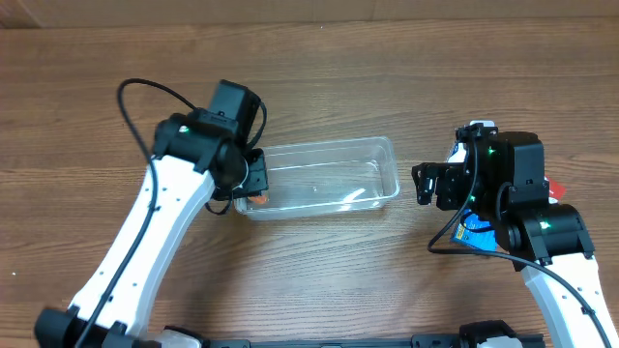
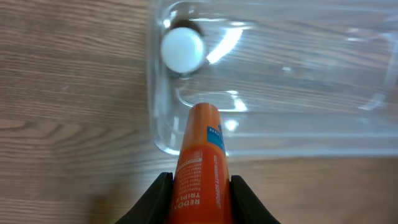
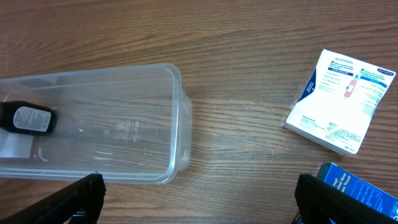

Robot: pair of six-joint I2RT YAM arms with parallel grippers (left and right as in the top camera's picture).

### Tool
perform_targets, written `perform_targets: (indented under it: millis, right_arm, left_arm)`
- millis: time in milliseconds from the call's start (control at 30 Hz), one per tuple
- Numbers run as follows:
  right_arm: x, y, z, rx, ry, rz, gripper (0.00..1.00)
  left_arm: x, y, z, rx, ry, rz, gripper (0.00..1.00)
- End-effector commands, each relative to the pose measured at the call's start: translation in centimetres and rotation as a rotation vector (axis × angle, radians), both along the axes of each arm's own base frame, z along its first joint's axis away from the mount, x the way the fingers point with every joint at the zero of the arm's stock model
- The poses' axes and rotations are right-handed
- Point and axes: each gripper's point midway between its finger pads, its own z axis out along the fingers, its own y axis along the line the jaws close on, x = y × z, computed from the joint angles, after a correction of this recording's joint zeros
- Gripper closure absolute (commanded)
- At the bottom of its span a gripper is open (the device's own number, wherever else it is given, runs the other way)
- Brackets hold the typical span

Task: Pack container
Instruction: 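Place the orange tube upright beside the bottle in the container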

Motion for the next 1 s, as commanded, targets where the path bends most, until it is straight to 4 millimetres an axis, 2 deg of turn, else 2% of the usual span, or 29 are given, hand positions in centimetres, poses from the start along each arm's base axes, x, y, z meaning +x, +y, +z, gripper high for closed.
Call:
perform_targets:
  millis: [0, 167, 333, 400, 500, 567, 733, 833, 867, 967]
  right_arm:
    - [0.5, 0.0, 1.4, 0.008, -0.035, -0.004, 0.0]
    - [0.5, 0.0, 1.4, 0.008, -0.035, -0.004, 0.0]
    - [0.5, 0.0, 1.4, 0.008, -0.035, -0.004, 0.0]
    - [0.5, 0.0, 1.4, 0.008, -0.035, -0.004, 0.0]
    - [0.5, 0.0, 1.4, 0.008, -0.035, -0.004, 0.0]
    - [0.5, 0.0, 1.4, 0.008, -0.035, -0.004, 0.0]
    - [0.5, 0.0, 1.4, 0.008, -0.035, -0.004, 0.0]
    - [0.5, 0.0, 1.3, 0.008, -0.034, -0.004, 0.0]
    - [0.5, 0.0, 1.3, 0.008, -0.034, -0.004, 0.0]
    - [0.5, 0.0, 1.3, 0.007, -0.033, -0.004, 0.0]
  left_arm:
    - [0.9, 1.6, -2.0, 0.119, 0.012, 0.034, 0.95]
    - [2.2, 1.1, -4.5, 0.128, 0.049, 0.032, 0.94]
    - [2.5, 0.8, -6.6, 0.142, 0.103, 0.028, 0.91]
    - [2.4, 0.8, -7.2, 0.148, 0.122, 0.027, 0.82]
    - [2.3, 0.7, -7.9, 0.146, 0.147, 0.025, 0.56]
    - [2.2, 0.6, -8.1, 0.141, 0.155, 0.025, 0.48]
    - [2.4, 0.5, -7.9, 0.142, 0.15, -0.006, 0.45]
    - [2.8, 0.4, -6.9, 0.138, 0.135, -0.013, 0.45]
    - [3.0, 0.3, -6.4, 0.135, 0.128, -0.017, 0.45]
    - [4.2, 0.0, -3.2, 0.122, 0.071, -0.027, 0.45]
